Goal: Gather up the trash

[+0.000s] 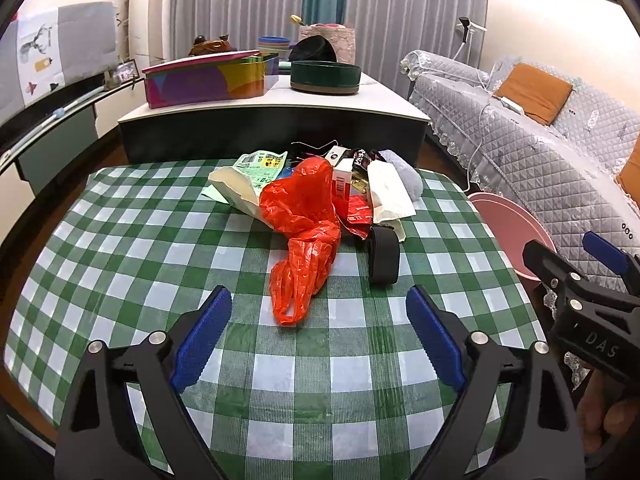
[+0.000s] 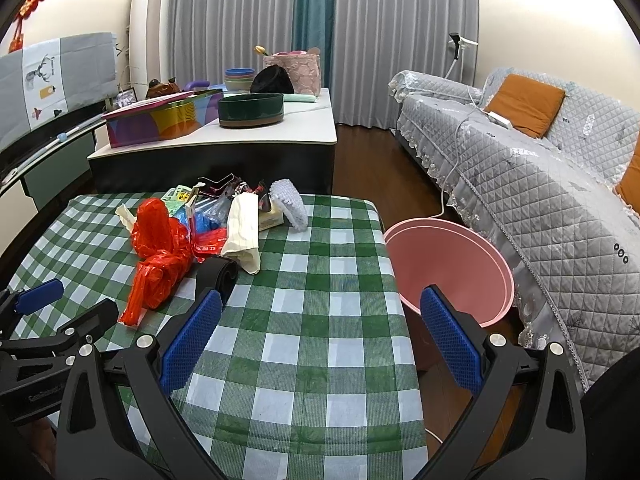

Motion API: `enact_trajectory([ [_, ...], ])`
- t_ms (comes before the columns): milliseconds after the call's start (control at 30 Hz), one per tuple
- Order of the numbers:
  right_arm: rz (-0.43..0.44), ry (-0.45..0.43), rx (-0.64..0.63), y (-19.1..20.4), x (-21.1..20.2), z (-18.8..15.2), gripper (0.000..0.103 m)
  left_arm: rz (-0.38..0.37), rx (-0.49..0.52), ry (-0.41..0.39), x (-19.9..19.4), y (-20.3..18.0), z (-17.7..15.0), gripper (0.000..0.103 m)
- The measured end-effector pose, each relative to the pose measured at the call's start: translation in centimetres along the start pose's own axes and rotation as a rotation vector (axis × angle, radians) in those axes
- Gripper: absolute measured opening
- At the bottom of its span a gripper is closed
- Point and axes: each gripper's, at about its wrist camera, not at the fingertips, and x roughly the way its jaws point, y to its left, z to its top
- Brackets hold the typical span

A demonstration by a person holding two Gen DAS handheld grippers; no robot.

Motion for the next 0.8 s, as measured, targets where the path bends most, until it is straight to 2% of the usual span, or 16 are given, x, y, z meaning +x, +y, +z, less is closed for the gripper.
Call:
enact_trajectory([
  [167, 0.002, 0.026, 0.024, -0.5, 0.7, -0.2, 0.097, 0.002, 0.002, 0.003, 0.3, -0.1, 0.1, 0.085],
  [267, 0.009, 0.023, 0.018, -0.3, 0.9, -0.2, 0.094, 0.003, 0.01, 0.006, 0.6, -0.3, 0.1, 0.084],
  [333, 0.019, 0.024, 0.012, 0.0, 1.2, -0.2, 0.085, 0.007, 0.008, 0.01, 0.9, -0.3, 0.2, 0.083],
  [433, 0.023, 0.032, 0.021, 0.0, 1.8, -0.1, 0.077, 0.023, 0.0, 0.022, 1.4, -0.1, 0.2, 0.079],
  [600, 0.098, 0.066, 0.053, 0.5, 3.5, 0.2, 0.062, 0.053, -0.039, 0.042, 2.6, 0.8, 0.5, 0.071],
  [800, 0.2, 0.11, 0.095, 1.9, 6.3, 0.6, 0.058, 0.057, -0.062, 0.085, 4.9, 1.5, 0.8, 0.066],
])
